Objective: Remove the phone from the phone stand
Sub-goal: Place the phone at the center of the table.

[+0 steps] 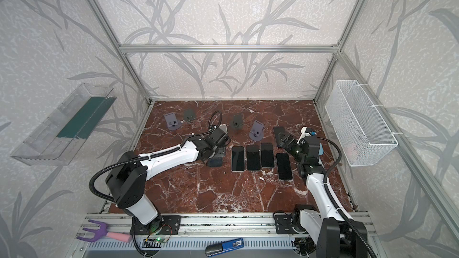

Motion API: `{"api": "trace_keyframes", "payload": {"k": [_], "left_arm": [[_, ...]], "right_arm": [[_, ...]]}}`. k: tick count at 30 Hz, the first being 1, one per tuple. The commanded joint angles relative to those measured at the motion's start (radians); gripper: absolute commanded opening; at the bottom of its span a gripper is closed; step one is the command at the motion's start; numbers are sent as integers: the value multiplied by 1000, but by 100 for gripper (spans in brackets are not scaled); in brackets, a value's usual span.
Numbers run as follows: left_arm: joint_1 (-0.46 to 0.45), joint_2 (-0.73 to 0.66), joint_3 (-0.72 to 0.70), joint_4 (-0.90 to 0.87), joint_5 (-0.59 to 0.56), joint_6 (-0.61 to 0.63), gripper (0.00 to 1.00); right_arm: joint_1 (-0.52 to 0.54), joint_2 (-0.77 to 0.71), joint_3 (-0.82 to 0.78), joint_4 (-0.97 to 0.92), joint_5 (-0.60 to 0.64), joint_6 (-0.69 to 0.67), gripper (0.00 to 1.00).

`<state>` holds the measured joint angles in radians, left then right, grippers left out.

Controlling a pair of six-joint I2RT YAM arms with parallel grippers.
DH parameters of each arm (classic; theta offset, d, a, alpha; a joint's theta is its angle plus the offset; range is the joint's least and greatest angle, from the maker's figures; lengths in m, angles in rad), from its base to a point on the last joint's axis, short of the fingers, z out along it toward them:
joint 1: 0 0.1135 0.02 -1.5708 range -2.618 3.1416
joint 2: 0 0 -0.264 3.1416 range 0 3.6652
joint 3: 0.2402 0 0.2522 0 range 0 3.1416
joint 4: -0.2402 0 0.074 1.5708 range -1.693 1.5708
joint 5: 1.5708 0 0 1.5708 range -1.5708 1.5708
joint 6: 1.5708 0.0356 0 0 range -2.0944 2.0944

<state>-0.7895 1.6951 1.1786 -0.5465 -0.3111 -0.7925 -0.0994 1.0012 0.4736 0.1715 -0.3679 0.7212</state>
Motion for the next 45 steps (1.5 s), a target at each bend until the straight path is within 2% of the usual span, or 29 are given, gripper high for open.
{"api": "trace_keyframes", "payload": {"k": [1, 6, 14, 18, 29, 38, 45], "left_arm": [[-1, 20, 21, -16, 2, -83, 35], [-2, 101, 73, -45, 104, -82, 34], [5, 155, 85, -71, 142, -61, 32], [9, 211, 105, -73, 194, -32, 24], [30, 243, 89, -63, 205, -17, 27], [80, 278, 112, -43, 301, 64, 31], [76, 303, 128, -49, 373, 64, 37]], "right_arm": [[-2, -3, -10, 7, -11, -8, 92], [-2, 8, -12, 17, -15, -6, 92], [15, 6, -10, 11, 3, -20, 92], [16, 8, -12, 16, 7, -22, 92], [22, 8, -13, 10, 24, -32, 92], [23, 14, -12, 10, 25, -36, 92], [26, 23, -12, 11, 30, -41, 92]]}}
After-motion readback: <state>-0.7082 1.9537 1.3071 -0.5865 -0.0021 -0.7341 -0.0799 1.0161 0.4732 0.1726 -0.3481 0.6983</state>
